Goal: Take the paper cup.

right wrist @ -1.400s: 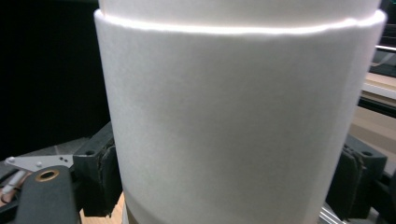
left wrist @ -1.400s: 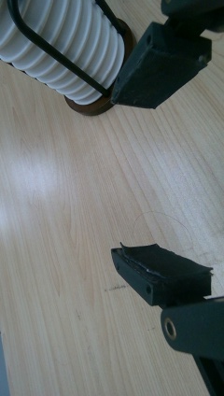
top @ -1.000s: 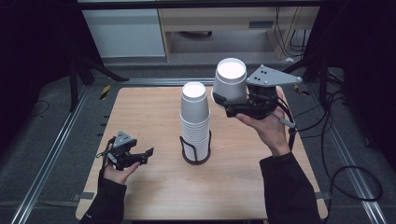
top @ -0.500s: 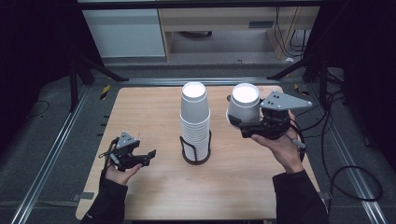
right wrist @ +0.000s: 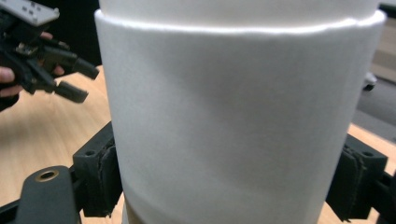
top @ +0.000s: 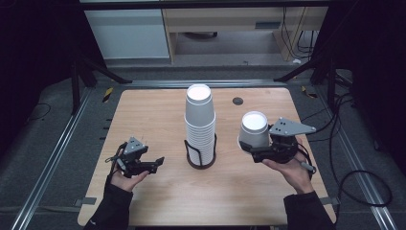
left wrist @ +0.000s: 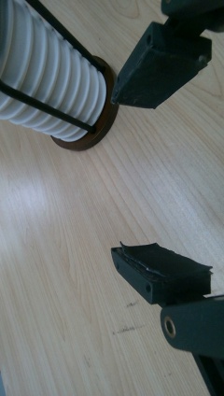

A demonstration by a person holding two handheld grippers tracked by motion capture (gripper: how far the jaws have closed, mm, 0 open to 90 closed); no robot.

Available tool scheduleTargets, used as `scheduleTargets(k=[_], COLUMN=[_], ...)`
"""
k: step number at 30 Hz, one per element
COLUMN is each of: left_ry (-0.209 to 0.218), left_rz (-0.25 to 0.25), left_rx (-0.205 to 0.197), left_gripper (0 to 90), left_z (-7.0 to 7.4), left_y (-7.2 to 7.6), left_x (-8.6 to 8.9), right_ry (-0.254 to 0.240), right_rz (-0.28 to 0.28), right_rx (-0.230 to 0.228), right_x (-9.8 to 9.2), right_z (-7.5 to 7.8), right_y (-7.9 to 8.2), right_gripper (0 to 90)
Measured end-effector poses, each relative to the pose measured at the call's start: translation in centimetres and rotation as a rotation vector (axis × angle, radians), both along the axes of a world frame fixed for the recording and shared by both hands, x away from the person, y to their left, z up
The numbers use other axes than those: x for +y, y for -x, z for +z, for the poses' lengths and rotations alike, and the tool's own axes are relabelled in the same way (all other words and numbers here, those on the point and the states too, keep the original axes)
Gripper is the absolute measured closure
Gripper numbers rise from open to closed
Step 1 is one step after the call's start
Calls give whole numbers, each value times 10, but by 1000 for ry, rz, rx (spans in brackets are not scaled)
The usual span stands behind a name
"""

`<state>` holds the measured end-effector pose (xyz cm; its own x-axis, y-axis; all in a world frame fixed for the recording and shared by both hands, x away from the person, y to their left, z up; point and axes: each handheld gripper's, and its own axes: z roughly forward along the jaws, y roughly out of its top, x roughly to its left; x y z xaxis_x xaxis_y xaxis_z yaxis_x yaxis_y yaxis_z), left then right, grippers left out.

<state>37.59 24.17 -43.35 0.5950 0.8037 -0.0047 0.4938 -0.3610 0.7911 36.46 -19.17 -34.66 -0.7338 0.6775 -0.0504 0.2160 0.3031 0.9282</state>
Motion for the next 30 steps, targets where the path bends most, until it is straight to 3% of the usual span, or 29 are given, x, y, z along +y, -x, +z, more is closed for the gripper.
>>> scheduleTargets(k=[9, 10, 15, 16, 25, 30], left_ry=[-5, -2, -2, 3, -12, -10], left_rz=[-57, -70, -96, -116, -180, -214], left_rx=[9, 12, 15, 18, 22, 25], left_gripper=[210, 210, 209, 208, 203, 201], left_z=[-1, 0, 2, 3, 6, 8], left_y=[4, 5, 8, 10, 16, 18], left_x=[-9, -11, -14, -16, -26, -30], right_ry=[41, 67, 96, 121, 162, 193], right_rz=[66, 80, 135, 153, 218, 285], right_rx=[54, 63, 77, 82, 106, 122], right_x=[0, 3, 11, 15, 27, 40], right_z=[-31, -37, -45, -49, -61, -68], right_y=[2, 2, 3, 3, 5, 7], right_gripper=[158, 157, 157, 156, 156, 157])
